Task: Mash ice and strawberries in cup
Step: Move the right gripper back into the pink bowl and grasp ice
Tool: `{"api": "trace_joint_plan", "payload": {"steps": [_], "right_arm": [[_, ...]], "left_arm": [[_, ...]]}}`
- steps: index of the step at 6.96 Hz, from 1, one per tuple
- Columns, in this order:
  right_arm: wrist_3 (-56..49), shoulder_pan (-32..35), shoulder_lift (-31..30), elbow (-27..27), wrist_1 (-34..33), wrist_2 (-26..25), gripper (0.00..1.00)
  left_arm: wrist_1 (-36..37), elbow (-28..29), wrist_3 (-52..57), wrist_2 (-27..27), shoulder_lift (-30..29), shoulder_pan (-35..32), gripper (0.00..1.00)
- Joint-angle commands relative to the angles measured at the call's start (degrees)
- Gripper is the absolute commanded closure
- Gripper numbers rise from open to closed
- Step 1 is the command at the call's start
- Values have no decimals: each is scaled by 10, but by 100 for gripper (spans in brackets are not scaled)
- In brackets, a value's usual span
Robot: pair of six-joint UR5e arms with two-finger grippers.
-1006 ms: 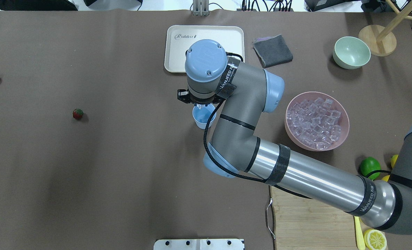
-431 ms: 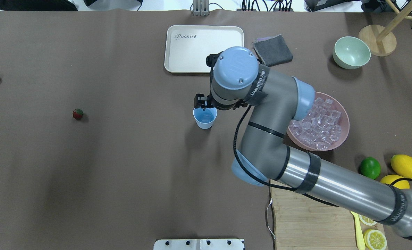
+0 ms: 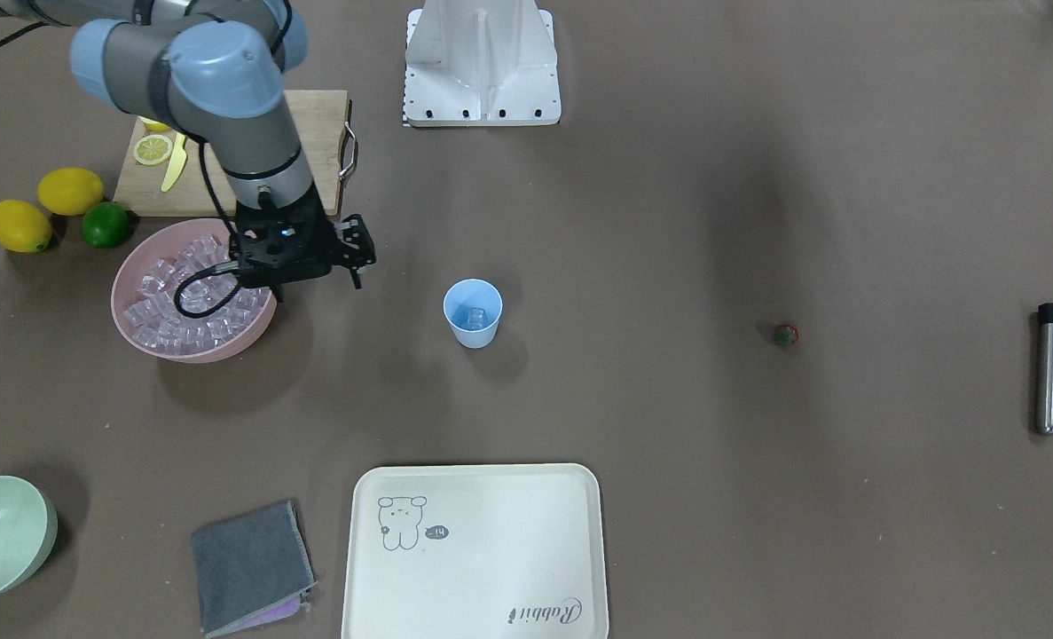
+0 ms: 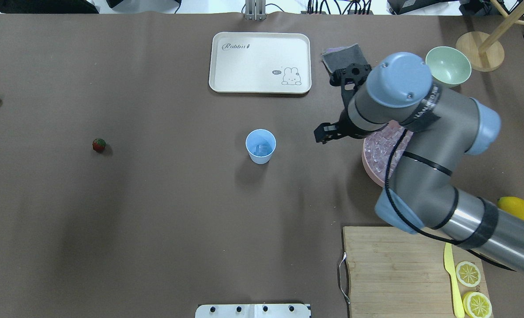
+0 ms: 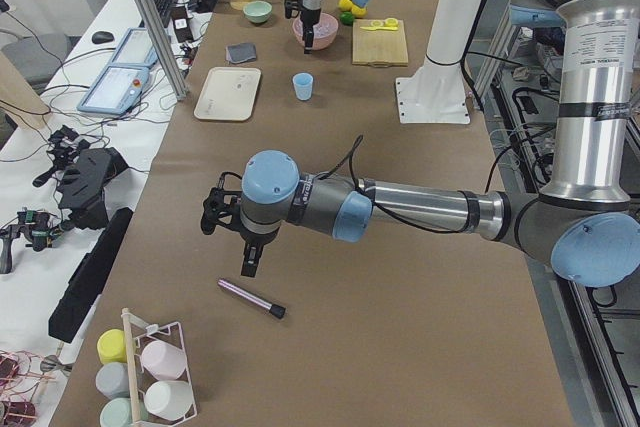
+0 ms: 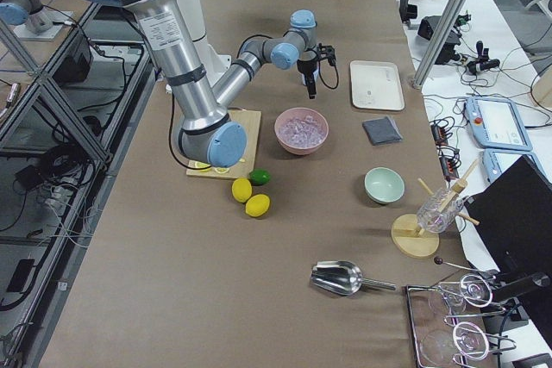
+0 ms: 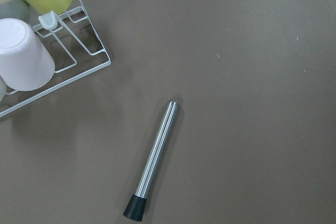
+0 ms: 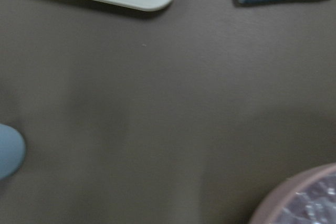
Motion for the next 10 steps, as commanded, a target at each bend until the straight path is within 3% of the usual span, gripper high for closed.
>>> {"api": "trace_joint_plan", "payload": {"steps": [1,3,6,10], "right_arm": [[-92,36,-90,27,19,18,2],[-88,35,-156,12,144,19,7],[-85,34,-156,7,151,26,30],[-35,7,-128,2,146,19,30]], "left_arm": [[0,-3,0,0,-4,1,2],[2,-10,-1,-1,-4,1,2],[3,-13,-1,-19,-4,1,2],[4,-7,-1,-19,-6,1,2]]}}
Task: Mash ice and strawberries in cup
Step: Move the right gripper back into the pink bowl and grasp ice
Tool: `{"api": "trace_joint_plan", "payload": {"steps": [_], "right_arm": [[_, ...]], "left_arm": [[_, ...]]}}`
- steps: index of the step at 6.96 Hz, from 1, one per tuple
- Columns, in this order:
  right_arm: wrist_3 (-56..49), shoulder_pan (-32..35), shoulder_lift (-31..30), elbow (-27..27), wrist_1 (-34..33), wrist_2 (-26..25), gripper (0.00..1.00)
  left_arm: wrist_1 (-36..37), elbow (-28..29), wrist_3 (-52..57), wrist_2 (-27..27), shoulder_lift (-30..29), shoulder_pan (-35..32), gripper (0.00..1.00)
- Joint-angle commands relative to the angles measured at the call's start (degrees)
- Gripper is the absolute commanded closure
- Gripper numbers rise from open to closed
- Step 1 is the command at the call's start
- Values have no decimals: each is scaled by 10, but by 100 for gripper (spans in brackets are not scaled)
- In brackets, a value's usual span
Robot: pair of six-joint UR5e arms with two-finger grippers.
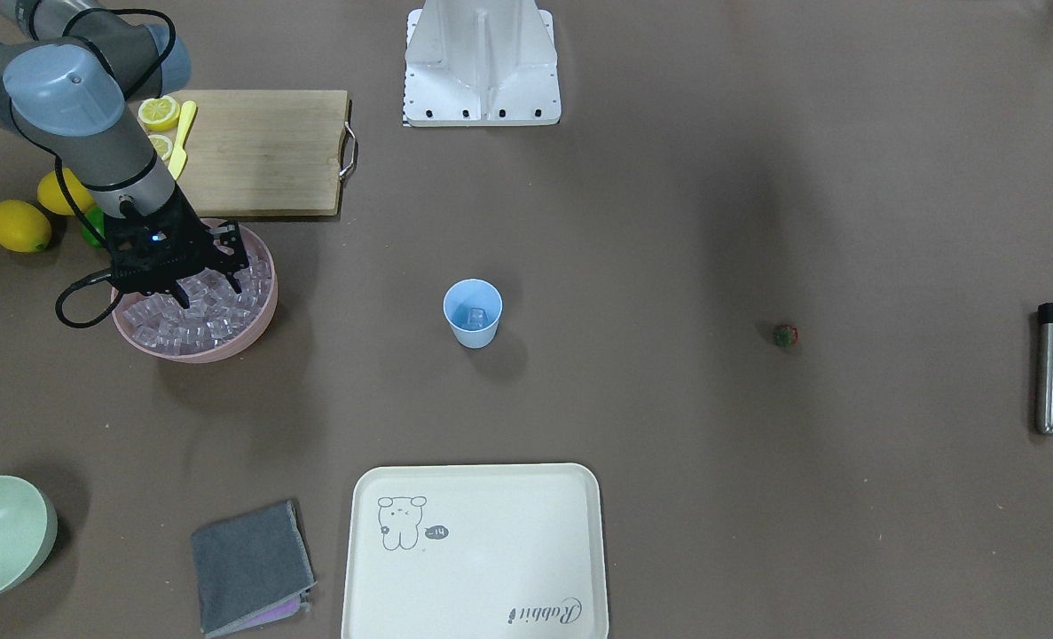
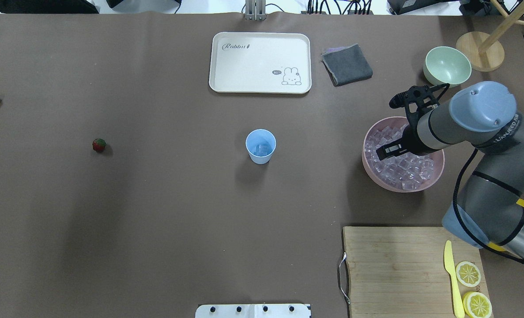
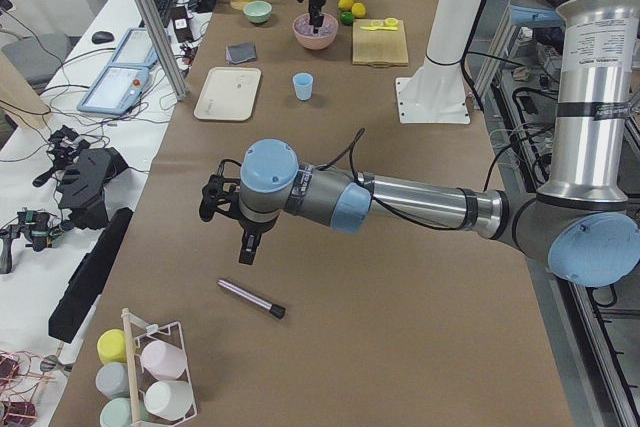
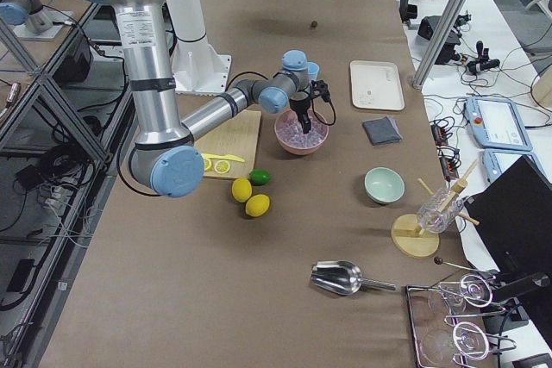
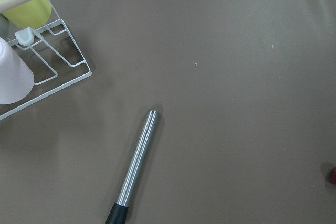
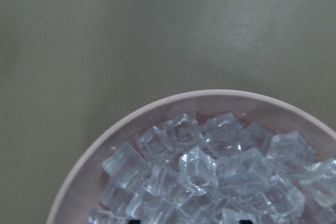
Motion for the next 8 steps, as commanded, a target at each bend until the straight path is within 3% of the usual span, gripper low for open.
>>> {"api": "trace_joint_plan", "payload": {"steps": [1,3,6,8], "right_arm": [[22,-4,6,0,-2,-3,30],[16,28,3,2,-32,-9,30],[23,4,17,-3,-73,-53,31],[22,-6,35,-6,-100,-62,43]], "left_arm": [[1,5,0,0,-2,0,2],[0,0,0,-1,5,0,2],[-3,5,0,-1,6,0,2],[-3,3,0,-1,6,-1,2]]}}
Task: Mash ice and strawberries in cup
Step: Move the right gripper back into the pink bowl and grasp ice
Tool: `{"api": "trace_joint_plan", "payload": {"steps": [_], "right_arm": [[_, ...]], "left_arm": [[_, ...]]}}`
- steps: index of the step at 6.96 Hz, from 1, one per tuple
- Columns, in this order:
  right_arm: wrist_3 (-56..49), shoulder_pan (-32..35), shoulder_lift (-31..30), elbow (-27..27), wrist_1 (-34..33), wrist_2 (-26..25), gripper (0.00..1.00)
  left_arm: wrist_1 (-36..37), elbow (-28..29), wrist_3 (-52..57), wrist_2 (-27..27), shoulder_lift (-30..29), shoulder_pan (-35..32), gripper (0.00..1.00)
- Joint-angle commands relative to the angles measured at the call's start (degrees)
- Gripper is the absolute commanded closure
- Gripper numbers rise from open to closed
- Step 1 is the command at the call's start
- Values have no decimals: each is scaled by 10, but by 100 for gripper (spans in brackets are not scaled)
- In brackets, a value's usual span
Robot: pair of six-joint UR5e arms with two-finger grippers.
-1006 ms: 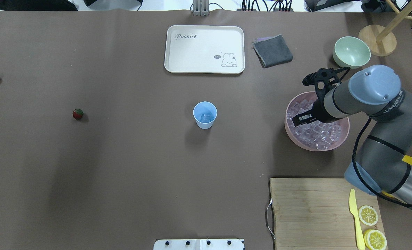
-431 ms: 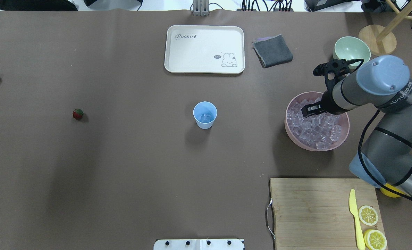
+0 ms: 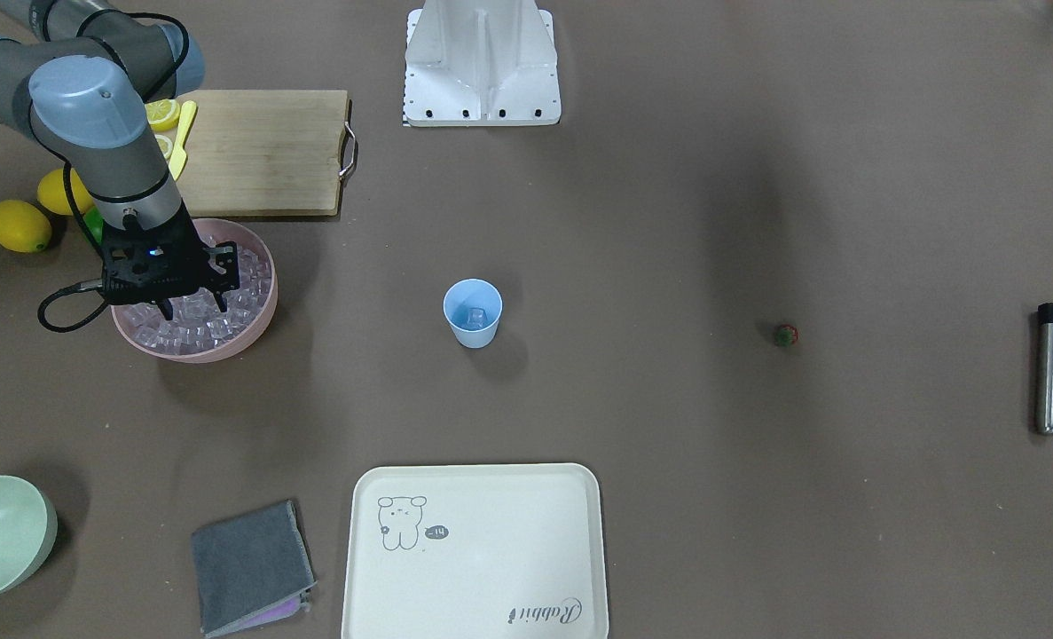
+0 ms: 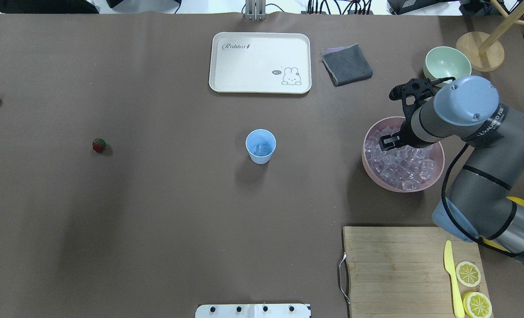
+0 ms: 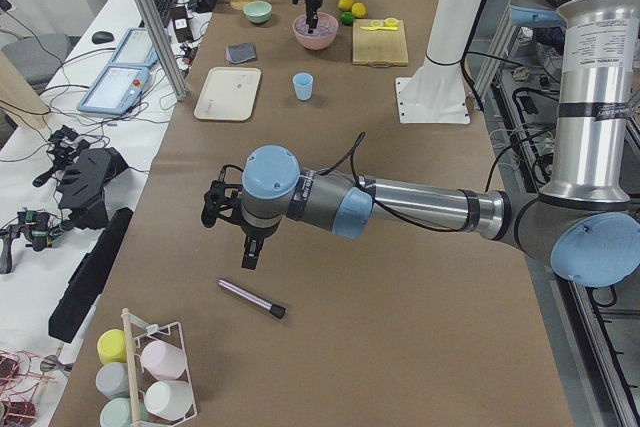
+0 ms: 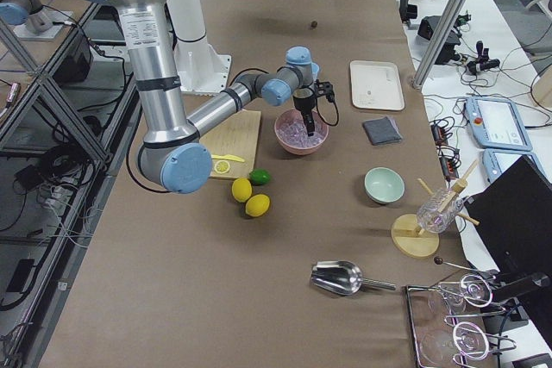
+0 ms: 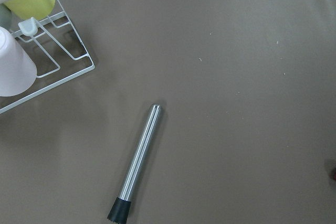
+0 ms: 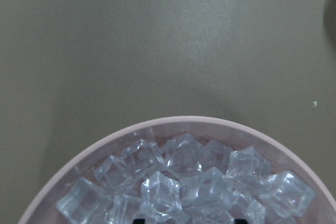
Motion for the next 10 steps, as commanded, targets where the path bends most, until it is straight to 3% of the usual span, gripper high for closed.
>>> {"api": "trace_joint_plan", "payload": {"steps": [1,5,6,10], "right_arm": [[-5,-8,6,-2,-13,-8,43],[-7,-10,-1,-5,-14,-17,44],[-6,-13,-1,-11,-14,-19,51],[-18,-9,3,-5,-15,-18,93]], "left_arm": [[1,-1,0,0,0,0,2],[0,-6,0,-1,1,-1,2],[0,-6,0,-1,1,-1,2],[-1,-5,0,-1,1,-2,2]]}}
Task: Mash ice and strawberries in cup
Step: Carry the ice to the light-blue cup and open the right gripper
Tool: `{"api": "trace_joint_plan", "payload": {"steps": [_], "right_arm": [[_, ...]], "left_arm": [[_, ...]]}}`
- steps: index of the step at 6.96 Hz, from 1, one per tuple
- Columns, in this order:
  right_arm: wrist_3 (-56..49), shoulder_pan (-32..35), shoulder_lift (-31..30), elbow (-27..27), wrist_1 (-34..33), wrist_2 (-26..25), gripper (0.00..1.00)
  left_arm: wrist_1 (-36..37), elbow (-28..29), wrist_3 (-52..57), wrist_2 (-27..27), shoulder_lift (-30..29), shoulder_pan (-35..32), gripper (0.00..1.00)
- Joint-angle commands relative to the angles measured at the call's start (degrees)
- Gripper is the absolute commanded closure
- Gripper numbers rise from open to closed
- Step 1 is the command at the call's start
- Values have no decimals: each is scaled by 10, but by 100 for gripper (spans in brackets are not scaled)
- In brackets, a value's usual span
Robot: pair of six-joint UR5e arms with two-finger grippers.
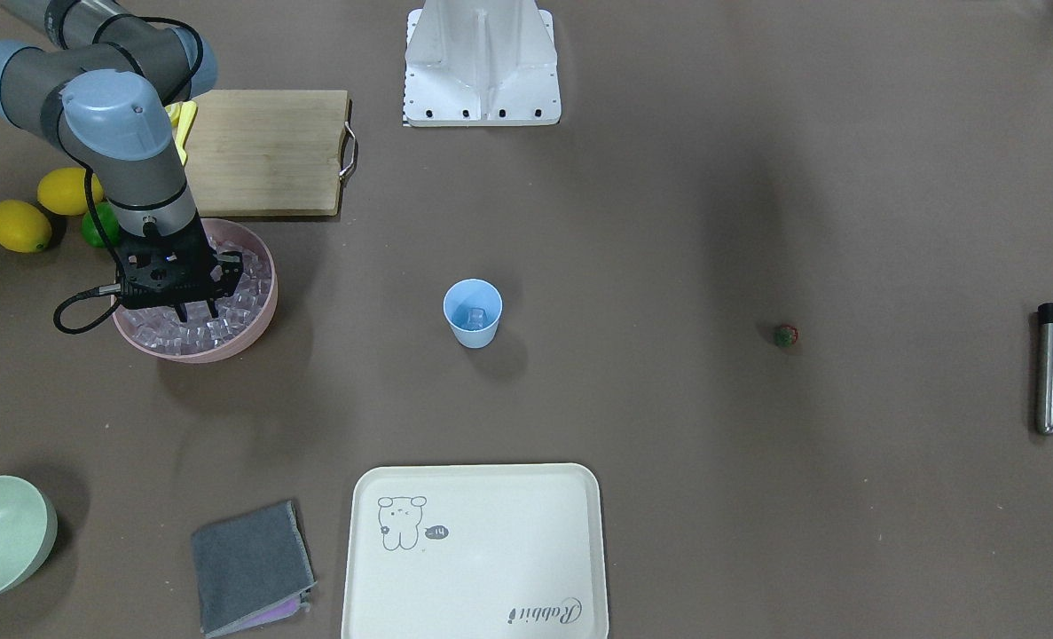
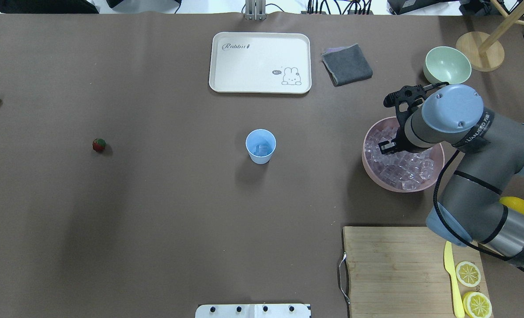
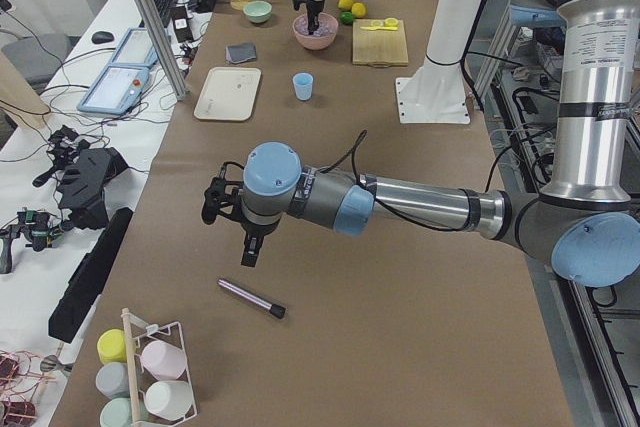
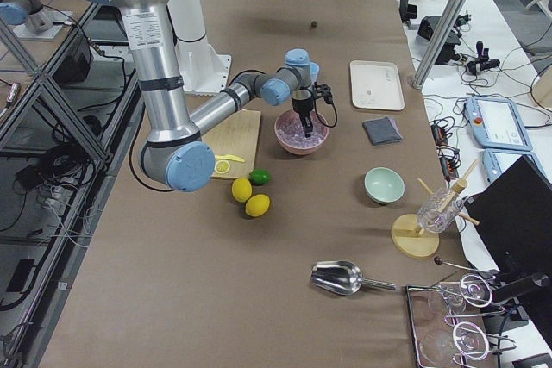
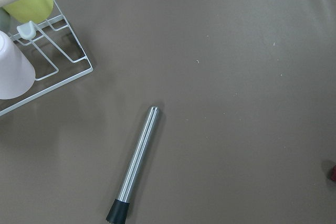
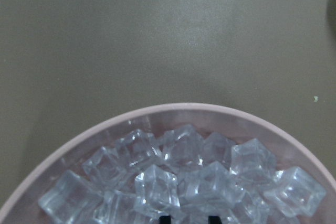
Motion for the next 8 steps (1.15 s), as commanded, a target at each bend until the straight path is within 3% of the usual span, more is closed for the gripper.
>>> {"api": "trace_joint_plan", "payload": {"steps": [1,3,5,8], "right_arm": [[-6,10,4,11,-9,6,93],[-7,19,19,63,-76,15,94],[0,16,101,72,-173,19,94],[90,-19,243,8,-229,15,100]], "left_arm": [[0,2,0,0,0,0,2],[0,5,0,1,0,1,2],[0,9,0,1,0,1,2],[0,8,0,1,0,1,2]]}}
